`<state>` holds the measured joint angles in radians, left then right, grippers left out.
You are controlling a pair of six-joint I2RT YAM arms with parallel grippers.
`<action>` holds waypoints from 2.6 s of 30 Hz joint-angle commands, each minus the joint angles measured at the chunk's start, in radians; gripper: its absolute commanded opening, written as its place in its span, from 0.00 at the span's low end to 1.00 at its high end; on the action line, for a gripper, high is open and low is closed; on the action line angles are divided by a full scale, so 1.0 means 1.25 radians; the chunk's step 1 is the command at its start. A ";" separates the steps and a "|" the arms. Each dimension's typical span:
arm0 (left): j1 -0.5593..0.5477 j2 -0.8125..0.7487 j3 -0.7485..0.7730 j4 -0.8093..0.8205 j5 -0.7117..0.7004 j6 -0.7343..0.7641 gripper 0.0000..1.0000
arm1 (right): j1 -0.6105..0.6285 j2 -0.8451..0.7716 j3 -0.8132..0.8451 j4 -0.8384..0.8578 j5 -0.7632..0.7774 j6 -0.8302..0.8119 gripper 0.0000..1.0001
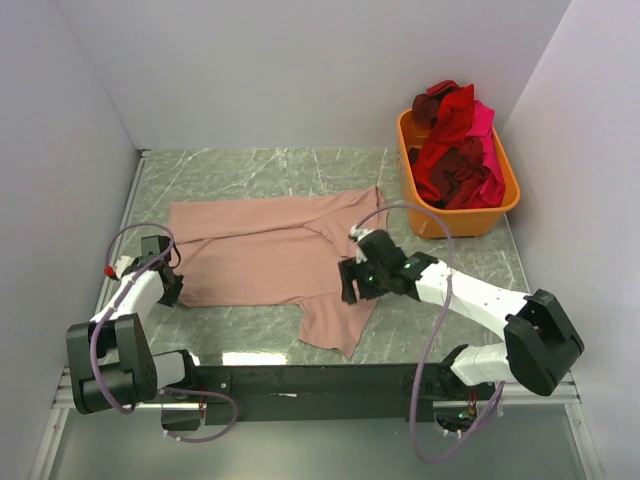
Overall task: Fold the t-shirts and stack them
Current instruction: Fold the tshirt
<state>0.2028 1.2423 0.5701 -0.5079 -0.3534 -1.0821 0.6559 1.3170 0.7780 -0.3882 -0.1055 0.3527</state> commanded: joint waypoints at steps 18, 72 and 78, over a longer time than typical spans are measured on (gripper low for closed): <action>0.002 -0.129 -0.036 0.003 0.014 -0.015 0.01 | 0.375 0.040 -0.014 -0.115 0.049 0.063 0.68; 0.001 0.093 0.257 0.015 0.048 -0.051 0.01 | -0.061 0.327 0.570 -0.252 0.264 0.039 0.00; 0.001 0.160 0.296 0.037 0.048 -0.045 0.01 | -0.087 0.409 0.671 -0.285 0.260 0.021 0.00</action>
<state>0.2028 1.4101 0.8795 -0.5026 -0.2852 -1.1416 0.5686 1.7844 1.5345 -0.7101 0.1978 0.4042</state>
